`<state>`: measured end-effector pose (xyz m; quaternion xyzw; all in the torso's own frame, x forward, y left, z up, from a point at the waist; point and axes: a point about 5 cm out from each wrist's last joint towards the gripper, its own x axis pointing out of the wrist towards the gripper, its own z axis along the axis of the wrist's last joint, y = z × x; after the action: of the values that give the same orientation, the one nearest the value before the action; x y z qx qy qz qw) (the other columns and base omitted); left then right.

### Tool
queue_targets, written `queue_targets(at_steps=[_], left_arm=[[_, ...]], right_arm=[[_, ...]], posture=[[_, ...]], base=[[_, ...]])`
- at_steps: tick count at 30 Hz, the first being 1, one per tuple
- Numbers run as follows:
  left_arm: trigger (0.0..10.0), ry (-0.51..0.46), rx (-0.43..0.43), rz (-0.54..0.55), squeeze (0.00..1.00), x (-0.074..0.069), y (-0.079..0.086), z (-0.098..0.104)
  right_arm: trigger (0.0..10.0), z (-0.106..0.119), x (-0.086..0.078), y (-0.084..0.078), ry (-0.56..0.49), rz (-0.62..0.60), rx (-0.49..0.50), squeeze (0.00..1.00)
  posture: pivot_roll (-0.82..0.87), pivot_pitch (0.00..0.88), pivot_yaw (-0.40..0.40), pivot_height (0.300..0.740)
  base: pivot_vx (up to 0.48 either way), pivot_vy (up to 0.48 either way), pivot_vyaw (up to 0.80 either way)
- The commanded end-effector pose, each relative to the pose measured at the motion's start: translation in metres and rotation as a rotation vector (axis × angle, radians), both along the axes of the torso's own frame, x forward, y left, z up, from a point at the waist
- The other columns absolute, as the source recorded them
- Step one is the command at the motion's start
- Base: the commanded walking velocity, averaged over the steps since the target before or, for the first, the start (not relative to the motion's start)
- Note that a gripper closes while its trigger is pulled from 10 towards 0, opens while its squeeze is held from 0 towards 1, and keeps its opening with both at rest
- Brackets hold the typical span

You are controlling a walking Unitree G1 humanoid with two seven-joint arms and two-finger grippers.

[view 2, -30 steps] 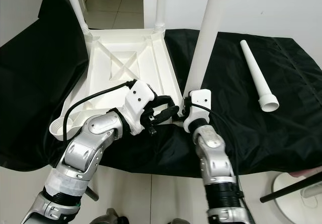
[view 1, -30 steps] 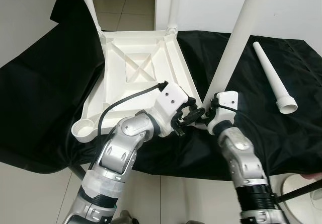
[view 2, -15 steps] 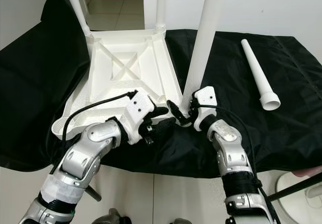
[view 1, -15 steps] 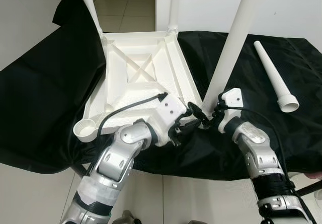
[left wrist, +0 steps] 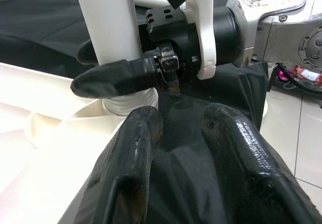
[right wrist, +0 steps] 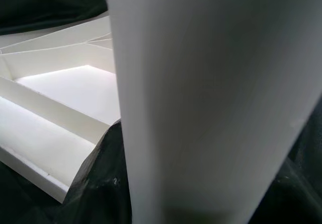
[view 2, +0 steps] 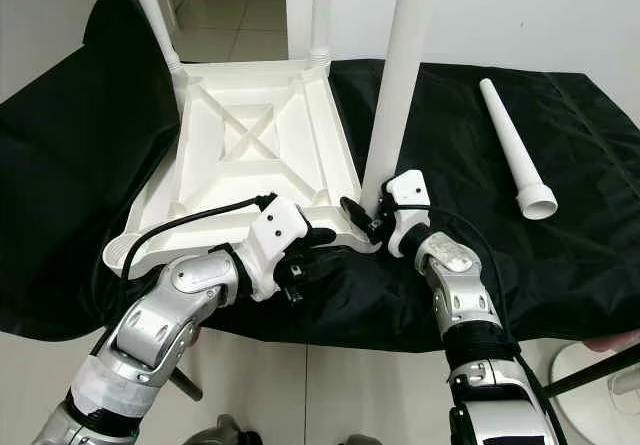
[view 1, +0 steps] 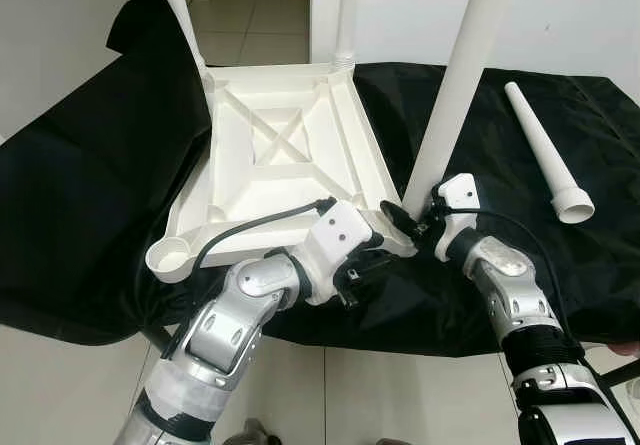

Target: Building children table

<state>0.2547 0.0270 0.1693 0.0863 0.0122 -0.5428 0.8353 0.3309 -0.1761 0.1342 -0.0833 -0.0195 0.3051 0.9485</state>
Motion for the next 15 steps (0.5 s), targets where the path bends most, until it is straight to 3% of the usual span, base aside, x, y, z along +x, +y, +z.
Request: queue_targets(at_steps=[1, 2, 15], left_arm=[[10.0, 0.007, 0.009, -0.053, 0.00, -0.0050, -0.0006, 0.0010], [10.0, 0.009, 0.008, -0.053, 0.00, -0.0052, -0.0005, 0.0015], [10.0, 0.013, -0.003, -0.043, 0.00, -0.0040, -0.0016, 0.0031]], right_arm=[[1.8, -0.0160, -0.0044, -0.0013, 0.061, 0.001, -0.017, 0.00], [10.0, -0.0168, -0.0049, -0.0022, 0.066, -0.012, 0.001, 0.00], [10.0, -0.0157, -0.0053, 0.0072, 0.040, -0.231, 0.081, 0.00]], posture=[[-0.02, 0.008, 0.050, 0.740], [-0.02, 0.011, 0.050, 0.740], [-0.02, 0.005, 0.039, 0.740]], base=[[0.000, 0.000, 0.00], [0.000, 0.000, 0.00], [0.000, 0.000, 0.00]])
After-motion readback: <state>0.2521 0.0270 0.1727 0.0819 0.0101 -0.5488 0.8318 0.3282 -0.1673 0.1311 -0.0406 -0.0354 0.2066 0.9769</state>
